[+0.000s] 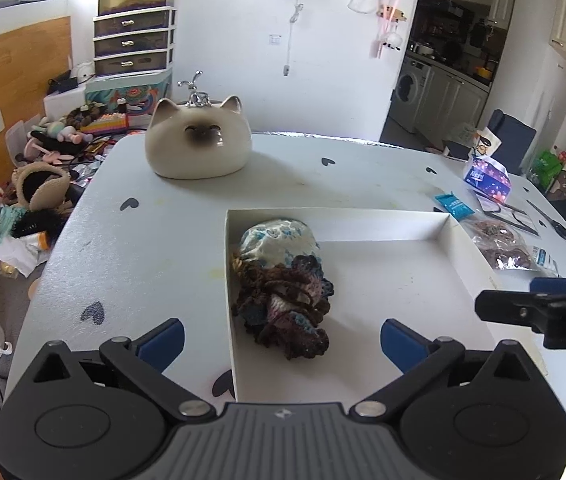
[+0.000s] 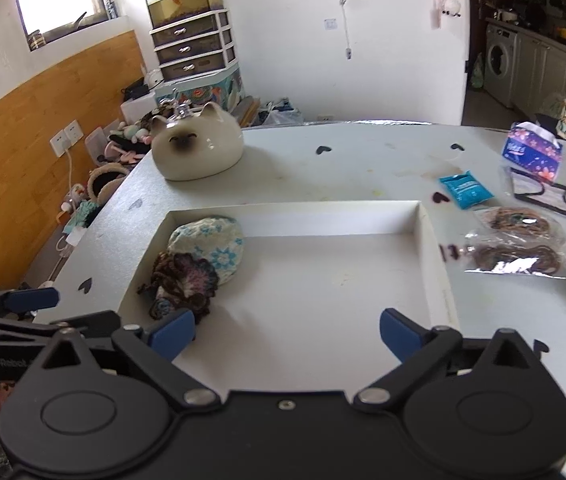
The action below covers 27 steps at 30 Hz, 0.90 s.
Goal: Organize soft objects
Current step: 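Move both open tools back toward the bagged items on the table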
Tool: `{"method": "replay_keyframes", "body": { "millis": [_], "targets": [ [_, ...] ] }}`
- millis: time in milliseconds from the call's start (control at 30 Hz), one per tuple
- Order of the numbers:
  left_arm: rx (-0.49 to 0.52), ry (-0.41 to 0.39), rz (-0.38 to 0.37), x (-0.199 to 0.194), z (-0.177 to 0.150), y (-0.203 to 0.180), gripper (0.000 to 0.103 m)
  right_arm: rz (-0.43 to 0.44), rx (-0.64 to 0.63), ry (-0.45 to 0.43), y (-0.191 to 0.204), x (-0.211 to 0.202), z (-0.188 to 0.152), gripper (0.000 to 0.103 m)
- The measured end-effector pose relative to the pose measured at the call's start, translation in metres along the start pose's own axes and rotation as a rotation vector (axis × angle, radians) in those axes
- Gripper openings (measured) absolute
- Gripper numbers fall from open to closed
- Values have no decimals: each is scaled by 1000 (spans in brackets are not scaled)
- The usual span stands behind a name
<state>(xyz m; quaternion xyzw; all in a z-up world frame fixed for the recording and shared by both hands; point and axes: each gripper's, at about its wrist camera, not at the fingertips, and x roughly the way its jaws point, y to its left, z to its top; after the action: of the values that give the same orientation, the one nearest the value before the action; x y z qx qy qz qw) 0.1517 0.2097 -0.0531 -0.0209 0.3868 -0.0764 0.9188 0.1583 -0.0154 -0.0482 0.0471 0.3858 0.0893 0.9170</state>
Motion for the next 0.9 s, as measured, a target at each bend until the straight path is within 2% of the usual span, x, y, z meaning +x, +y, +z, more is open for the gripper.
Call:
{"method": "replay_keyframes", "body": {
  "millis": [200,500,900],
  "targets": [
    [-31,-15,31,-8,2,-9,103,-36,-16,-25,-16,-4,-1,103],
    [-62,-21,86,-10,8,-45,103,1,-54,-44,-56,-15,3,103],
    [-76,-58,85,3,25,-133,103,-36,-79,-122,-158,-44,17,103]
  ]
}}
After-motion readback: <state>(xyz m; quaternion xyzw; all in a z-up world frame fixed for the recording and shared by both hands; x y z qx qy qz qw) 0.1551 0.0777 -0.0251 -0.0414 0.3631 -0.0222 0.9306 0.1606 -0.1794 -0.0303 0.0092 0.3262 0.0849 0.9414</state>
